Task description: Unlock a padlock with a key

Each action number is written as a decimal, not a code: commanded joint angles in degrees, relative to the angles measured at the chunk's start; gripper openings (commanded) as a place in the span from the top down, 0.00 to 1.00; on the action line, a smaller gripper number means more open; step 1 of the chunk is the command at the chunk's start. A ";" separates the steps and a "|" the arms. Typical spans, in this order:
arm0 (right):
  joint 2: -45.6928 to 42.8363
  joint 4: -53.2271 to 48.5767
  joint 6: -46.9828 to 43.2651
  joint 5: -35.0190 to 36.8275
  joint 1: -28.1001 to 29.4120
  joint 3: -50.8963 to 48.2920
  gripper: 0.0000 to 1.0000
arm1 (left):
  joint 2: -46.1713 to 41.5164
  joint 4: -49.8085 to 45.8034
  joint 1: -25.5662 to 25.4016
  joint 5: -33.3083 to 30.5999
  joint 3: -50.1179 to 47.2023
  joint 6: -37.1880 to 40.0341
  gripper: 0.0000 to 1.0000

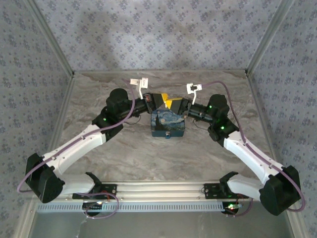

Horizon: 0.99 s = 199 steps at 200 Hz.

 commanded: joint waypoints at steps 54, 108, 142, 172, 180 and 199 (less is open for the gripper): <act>0.00 -0.21 -2.82 1.31 -0.03 1.37 1.00 | -1.82 2.59 -0.75 0.64 -0.68 -1.49 0.92; -2.88 -1.77 -3.99 -0.98 -1.94 0.09 1.00 | -5.07 -1.53 -0.22 -0.95 -0.64 0.06 0.62; -4.56 -4.06 -4.69 -3.14 -3.23 -0.22 1.00 | -6.79 -3.30 0.90 -0.94 -1.21 0.17 0.51; -5.57 -6.82 -6.25 -5.56 -3.63 0.11 1.00 | -7.34 -6.06 1.51 0.18 -0.06 1.08 0.46; -5.75 -7.43 -6.62 -6.49 -3.60 0.26 1.00 | -7.18 -6.79 1.59 0.75 0.54 1.25 0.46; -5.76 -8.67 -7.37 -9.06 -3.48 0.69 1.00 | -6.38 -8.52 1.62 2.75 2.31 1.71 0.46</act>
